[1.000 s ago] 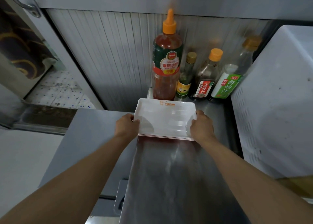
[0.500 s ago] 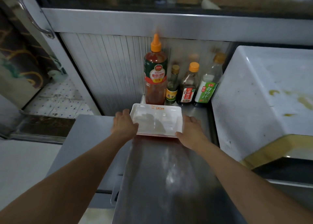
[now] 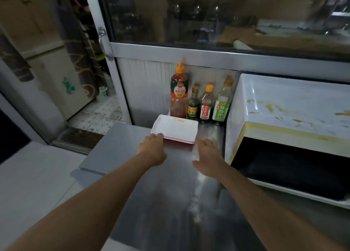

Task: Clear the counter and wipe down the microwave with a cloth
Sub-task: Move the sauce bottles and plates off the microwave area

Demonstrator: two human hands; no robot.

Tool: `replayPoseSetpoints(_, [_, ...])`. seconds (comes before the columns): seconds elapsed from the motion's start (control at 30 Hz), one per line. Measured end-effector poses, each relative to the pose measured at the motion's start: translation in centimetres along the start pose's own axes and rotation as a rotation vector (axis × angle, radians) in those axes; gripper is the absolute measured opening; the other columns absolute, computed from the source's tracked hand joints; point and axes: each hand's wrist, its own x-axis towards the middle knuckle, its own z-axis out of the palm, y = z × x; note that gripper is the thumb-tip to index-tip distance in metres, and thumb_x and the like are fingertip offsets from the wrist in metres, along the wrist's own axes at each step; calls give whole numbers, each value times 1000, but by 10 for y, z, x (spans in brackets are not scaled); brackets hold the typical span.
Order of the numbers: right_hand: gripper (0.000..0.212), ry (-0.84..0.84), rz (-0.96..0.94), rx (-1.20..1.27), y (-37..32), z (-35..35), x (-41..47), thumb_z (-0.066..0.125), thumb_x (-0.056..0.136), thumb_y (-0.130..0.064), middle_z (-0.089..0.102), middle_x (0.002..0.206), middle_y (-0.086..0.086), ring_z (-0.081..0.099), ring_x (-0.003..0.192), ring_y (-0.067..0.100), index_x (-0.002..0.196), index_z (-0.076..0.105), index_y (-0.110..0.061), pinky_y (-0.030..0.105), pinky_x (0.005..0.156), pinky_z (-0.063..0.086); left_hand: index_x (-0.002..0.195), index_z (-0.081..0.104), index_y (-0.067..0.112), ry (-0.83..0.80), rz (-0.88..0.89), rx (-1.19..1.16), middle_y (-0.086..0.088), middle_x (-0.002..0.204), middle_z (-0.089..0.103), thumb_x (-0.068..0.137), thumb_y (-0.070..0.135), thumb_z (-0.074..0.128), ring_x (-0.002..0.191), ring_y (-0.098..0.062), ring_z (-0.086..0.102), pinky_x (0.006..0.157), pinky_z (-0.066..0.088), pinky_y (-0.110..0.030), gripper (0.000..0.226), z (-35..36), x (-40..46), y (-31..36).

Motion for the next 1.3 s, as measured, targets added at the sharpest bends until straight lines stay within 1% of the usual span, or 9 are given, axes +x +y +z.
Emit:
replayPoseSetpoints(0.13, [69,8,-48,4,11,-12,-54,66,81,-30,33,144,9,25,133,30,140,34,-14,36,108,29,134,38,15,17,-11,-20,-11,134,43,81,27,65,125,-31,40,100,39,-43,60,4,-58,21])
replayPoseSetpoints(0.33, [69,-14,-46,21,26,-26,-118,67,80,-31,31,143,7,24,132,29,139,34,-14,38,107,33,137,36,14,-7,-5,22,-11,140,41,82,31,65,129,-31,37,103,38,-42,65,10,-125,51])
replayPoseSetpoints(0.43, [71,-16,-28,17,35,-31,-144,67,81,-31,31,142,7,26,130,30,141,32,-15,38,107,32,137,35,15,-22,21,32,-11,141,39,83,32,66,131,-31,36,105,37,-45,64,11,-146,68])
replayPoseSetpoints(0.5, [69,-1,-8,30,44,-34,-161,66,80,-31,32,141,6,28,128,30,139,35,-16,37,106,33,136,36,14,-24,49,48,-11,141,40,83,31,66,130,-31,37,105,37,-45,63,11,-156,81])
replayPoseSetpoints(0.63, [62,25,55,53,63,-37,-195,66,80,-30,34,138,7,30,125,30,134,40,-15,35,103,36,137,35,16,-30,112,77,-11,141,40,83,34,66,131,-31,36,106,37,-44,65,16,-176,106])
replayPoseSetpoints(0.83, [75,63,170,58,90,-39,-252,66,81,-37,27,147,7,23,133,29,143,29,-16,34,109,26,139,33,16,-58,230,73,-9,142,38,85,33,64,131,-30,36,104,38,-45,65,26,-214,136])
replayPoseSetpoints(1.13, [78,75,393,67,127,-40,-372,65,81,-35,27,147,11,22,136,31,146,25,-18,36,112,23,138,36,14,-150,419,47,-12,140,43,83,31,65,128,-31,41,105,37,-44,64,67,-287,183])
replayPoseSetpoints(1.2, [77,84,444,57,141,-40,-395,66,81,-35,28,146,12,23,135,31,145,27,-18,34,111,23,139,35,15,-168,456,51,-12,140,44,82,32,65,128,-32,42,105,39,-43,66,78,-299,197])
replayPoseSetpoints(1.3, [72,89,517,18,166,-43,-421,67,79,-41,31,146,11,21,138,31,140,35,-19,36,111,22,136,40,17,-186,496,36,-12,137,47,81,33,64,128,-30,43,104,40,-42,62,89,-314,221])
